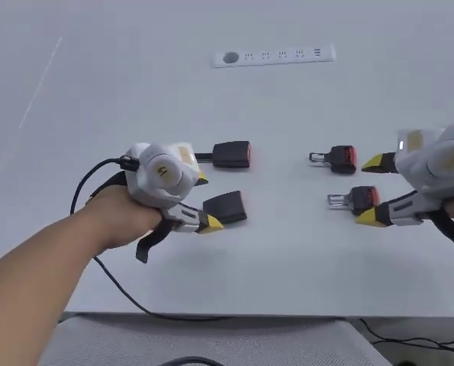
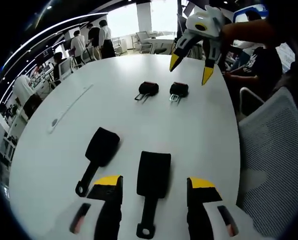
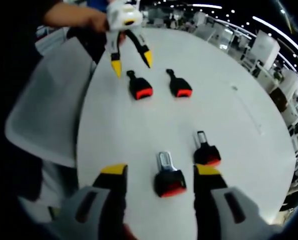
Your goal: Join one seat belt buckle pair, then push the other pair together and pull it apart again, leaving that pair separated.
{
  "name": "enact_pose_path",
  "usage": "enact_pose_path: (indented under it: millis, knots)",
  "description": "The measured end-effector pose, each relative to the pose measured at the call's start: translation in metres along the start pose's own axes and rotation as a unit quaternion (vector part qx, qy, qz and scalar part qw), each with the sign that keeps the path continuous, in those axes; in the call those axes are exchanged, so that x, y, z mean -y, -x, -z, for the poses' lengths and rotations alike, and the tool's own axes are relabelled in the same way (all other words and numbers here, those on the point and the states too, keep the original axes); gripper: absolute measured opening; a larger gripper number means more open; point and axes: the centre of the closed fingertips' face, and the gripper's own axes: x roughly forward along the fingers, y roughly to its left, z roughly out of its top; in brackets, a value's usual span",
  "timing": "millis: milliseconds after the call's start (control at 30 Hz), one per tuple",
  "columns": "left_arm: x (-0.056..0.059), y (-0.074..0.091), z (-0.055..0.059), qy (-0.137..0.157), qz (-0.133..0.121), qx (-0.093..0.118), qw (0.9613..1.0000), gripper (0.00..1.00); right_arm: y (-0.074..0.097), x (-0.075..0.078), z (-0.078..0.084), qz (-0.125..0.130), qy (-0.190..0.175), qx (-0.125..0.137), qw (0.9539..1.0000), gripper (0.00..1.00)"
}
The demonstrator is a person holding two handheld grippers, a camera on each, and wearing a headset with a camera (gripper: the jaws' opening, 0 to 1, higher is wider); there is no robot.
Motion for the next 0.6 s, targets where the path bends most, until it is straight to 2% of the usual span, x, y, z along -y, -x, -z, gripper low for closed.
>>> enact_pose_path:
  millis: [267, 400, 500, 600]
  knots:
    - [0.002, -0.017, 0.002, -0.002, 0.026, -0.007, 0.9996, 0.50, -0.015, 0.008, 0.023, -0.023, -0.001, -0.024, 0.9994, 0.49]
    - [-0.002, -0.024, 0.006, -0.015, 0.035, -0.021, 0.9990, 0.47, -0.017, 0.011, 0.029, -0.027, -0.004, -0.028, 0.9992, 0.48]
    - [-0.007, -0.025, 0.009, -0.012, 0.037, -0.029, 0.9988, 0.47, -0.019, 0.011, 0.032, -0.037, -0.002, -0.030, 0.9989, 0.46]
    - [-0.007, -0.026, 0.010, -0.008, 0.046, -0.031, 0.9985, 0.46, -0.022, 0.013, 0.035, -0.041, 0.001, -0.035, 0.9985, 0.46]
